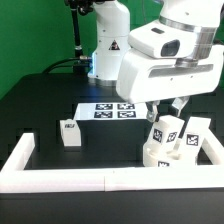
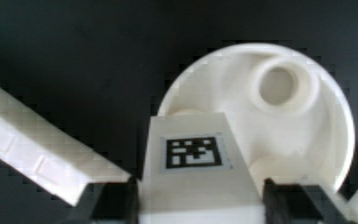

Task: Assemble stool

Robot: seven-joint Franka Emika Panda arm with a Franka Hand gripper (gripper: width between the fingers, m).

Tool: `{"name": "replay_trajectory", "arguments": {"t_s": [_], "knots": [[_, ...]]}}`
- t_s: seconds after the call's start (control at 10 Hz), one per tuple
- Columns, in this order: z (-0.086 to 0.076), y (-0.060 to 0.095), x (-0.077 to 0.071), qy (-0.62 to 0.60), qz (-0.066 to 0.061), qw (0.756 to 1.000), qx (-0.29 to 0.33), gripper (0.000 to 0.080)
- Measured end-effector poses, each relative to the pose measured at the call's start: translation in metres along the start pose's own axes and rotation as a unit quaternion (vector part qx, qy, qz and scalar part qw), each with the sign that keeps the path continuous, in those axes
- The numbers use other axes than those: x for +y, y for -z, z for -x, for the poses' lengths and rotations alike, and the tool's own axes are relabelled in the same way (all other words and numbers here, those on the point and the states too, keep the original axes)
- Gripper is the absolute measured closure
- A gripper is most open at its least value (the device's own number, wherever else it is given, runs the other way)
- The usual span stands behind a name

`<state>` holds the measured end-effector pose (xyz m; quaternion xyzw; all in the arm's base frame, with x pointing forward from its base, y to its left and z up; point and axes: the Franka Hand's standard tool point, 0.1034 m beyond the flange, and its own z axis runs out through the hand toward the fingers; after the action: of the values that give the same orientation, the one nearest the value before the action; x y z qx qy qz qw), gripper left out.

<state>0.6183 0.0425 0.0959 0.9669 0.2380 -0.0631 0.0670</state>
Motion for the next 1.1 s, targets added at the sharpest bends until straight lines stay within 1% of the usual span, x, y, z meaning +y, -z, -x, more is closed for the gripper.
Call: {"name": "replay_trajectory", "arguments": {"t_s": [0.2,0.4,0.7,0.8,0.9,1.0,1.1], "knots": [[0.000,0.000,0.001,-0.062,-0.001,0.998,0.001,0.0468],[0.000,0.000,0.001,-0.137,-0.001,0.991,0.001,0.0468],[-0.002,0.000,0.001,-0.242,-0.002,0.970,0.002,0.0468],[-0.008,0.000,0.003,-0.290,-0.001,0.957,0.009,0.0468],[-0.013,0.001,0.002,-0.332,0.000,0.943,0.018,0.0468],[-0.016,0.002,0.001,-0.393,-0.002,0.919,0.023,0.0468],[-0.020,0.001,0.002,-0.432,-0.011,0.901,0.036,0.0468]]}}
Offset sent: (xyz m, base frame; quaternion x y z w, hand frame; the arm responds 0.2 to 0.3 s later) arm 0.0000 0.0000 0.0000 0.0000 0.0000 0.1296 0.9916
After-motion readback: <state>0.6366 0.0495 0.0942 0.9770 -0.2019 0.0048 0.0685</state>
